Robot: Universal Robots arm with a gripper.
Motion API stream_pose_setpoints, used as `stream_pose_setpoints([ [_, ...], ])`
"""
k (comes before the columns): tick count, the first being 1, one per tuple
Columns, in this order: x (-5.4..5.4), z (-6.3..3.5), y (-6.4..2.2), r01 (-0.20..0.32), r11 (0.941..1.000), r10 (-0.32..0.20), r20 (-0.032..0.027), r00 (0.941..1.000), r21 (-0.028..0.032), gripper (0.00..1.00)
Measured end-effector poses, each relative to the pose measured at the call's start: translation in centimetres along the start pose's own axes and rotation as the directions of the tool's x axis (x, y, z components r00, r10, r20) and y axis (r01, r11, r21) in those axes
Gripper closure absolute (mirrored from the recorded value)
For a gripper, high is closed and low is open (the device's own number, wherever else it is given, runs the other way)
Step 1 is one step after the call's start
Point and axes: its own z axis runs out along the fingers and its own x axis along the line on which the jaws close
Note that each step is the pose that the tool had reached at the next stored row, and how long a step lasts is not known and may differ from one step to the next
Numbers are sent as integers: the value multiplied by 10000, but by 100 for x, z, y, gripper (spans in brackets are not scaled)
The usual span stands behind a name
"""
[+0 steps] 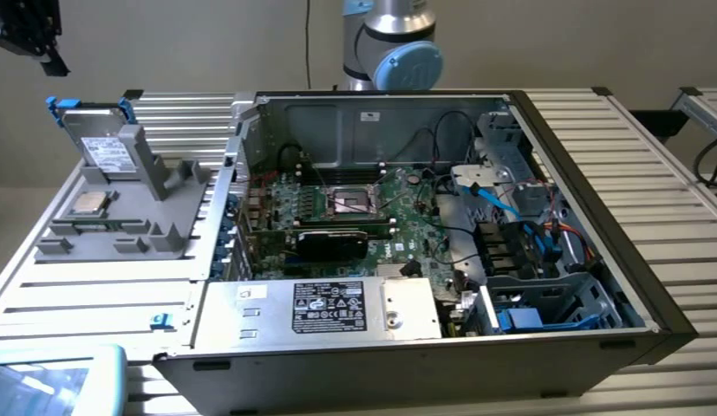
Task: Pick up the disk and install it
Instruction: 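Pick up the disk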
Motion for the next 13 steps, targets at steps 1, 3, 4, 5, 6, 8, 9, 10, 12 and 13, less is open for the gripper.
stream_pose_setpoints([
  [1,0,0,0,0,10000,0,0,10000,0,89],
  [3,0,0,0,0,10000,0,0,10000,0,89],
  [4,0,0,0,0,10000,0,0,10000,0,89],
  [5,0,0,0,0,10000,0,1,10000,0,89],
  [6,0,0,0,1,10000,-1,0,10000,0,89],
  [8,0,0,0,0,10000,0,0,10000,0,82],
  [9,0,0,0,0,10000,0,1,10000,1,75],
  [10,0,0,0,0,10000,0,1,10000,0,75],
  [12,0,0,0,0,10000,0,0,10000,-1,69],
  [13,0,3,0,0,10000,0,-3,10000,-1,64],
])
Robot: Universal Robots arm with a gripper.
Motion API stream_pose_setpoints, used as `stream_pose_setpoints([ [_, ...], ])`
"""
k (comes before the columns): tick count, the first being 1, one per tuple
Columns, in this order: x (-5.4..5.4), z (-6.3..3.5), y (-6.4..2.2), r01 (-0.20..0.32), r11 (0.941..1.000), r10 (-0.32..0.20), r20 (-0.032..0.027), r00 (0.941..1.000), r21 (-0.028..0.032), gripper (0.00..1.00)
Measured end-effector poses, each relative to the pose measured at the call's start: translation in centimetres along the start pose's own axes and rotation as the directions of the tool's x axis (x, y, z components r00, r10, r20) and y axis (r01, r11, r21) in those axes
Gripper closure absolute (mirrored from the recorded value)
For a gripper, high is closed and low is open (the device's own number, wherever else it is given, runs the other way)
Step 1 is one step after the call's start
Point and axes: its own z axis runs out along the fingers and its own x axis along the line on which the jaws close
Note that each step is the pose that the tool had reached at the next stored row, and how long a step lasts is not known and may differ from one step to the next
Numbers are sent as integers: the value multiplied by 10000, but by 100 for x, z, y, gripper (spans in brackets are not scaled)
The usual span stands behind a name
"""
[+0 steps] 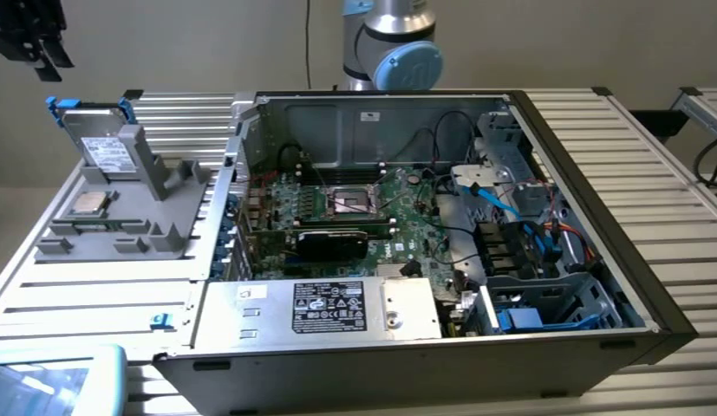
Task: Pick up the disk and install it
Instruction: 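Pick up the disk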
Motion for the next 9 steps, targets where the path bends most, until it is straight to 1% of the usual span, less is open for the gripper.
stream_pose_setpoints([
  [2,2,23,-1,-1,10000,1,-19,10000,4,51],
  [4,4,60,-3,-1,10000,2,-40,10000,5,51],
  [5,5,77,-4,-1,10000,1,-43,10000,5,45],
  [9,11,150,-6,-2,10000,2,-58,10000,6,45],
])
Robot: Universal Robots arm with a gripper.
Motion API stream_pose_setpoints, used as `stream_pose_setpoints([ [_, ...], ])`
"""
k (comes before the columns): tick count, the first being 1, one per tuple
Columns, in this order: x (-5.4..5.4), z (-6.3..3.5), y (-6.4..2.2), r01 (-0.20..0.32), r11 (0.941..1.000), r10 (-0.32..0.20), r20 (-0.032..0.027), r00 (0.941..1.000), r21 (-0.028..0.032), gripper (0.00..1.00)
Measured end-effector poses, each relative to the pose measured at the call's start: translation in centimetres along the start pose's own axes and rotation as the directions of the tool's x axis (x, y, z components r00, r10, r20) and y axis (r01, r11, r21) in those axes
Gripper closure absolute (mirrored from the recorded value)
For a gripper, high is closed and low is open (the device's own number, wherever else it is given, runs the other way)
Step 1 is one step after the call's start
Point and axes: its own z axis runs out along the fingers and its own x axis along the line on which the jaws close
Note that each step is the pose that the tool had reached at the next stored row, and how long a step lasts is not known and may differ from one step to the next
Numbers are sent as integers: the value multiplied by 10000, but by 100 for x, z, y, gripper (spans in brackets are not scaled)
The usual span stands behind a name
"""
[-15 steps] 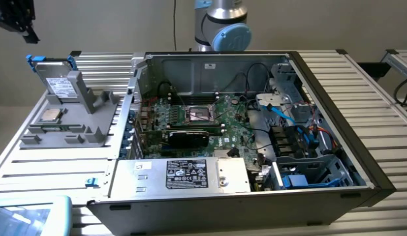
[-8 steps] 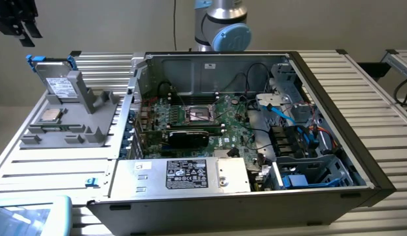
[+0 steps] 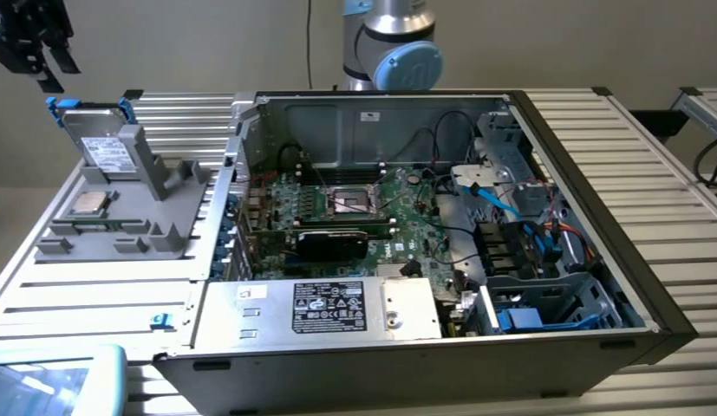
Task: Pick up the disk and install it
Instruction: 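Pick up the disk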
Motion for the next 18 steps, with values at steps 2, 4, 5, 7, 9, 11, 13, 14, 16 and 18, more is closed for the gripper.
stream_pose_setpoints([
  [2,3,36,3,-1,10000,1,-8,10000,1,45],
  [4,6,73,8,-1,10000,1,-16,10000,2,45],
  [5,7,90,11,-1,10000,1,-19,10000,1,45],
  [7,11,128,13,3,10000,-3,-22,10000,1,45],
  [9,13,164,15,7,10000,-7,-23,10000,1,45],
  [11,16,201,16,12,10000,-12,-24,10000,1,43],
  [13,19,237,15,26,10000,-26,-24,10000,0,37],
  [14,20,255,15,32,10000,-32,-25,10000,-1,37],
  [16,25,291,14,44,10000,-44,-25,10000,-1,37],
  [18,31,326,13,57,10000,-57,-26,10000,-4,37],
])
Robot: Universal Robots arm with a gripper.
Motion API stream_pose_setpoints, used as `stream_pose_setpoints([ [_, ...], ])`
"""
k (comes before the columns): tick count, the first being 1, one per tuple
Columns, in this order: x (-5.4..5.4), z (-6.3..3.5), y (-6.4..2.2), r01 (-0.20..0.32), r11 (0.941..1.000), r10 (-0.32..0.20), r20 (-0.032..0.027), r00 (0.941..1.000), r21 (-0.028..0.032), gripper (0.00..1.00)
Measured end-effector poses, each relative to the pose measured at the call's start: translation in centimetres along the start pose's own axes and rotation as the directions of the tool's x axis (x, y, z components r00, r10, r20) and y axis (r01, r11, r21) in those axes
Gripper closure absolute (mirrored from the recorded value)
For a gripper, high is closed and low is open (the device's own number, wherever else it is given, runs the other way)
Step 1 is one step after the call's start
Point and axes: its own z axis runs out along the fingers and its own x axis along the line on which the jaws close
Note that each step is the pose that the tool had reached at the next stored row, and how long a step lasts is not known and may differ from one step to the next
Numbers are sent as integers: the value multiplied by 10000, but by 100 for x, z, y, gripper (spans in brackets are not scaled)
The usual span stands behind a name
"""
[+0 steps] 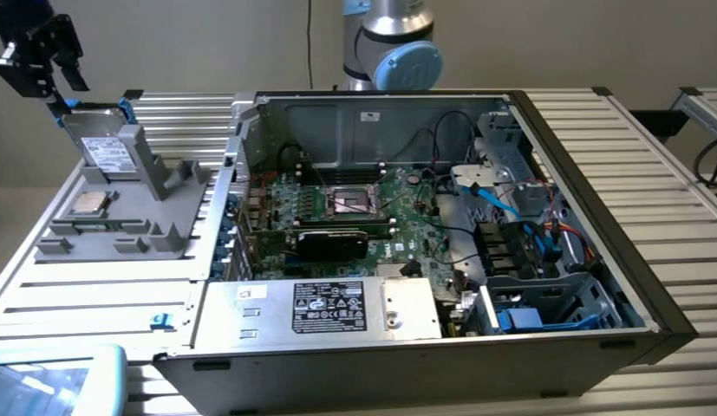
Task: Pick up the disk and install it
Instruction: 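Pick up the disk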
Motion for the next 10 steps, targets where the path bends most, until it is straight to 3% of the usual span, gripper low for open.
stream_pose_setpoints([
  [8,20,145,-7,81,10000,-81,-3,10000,-6,37],
  [10,23,173,-9,109,9999,-109,-28,9999,-11,37],
])
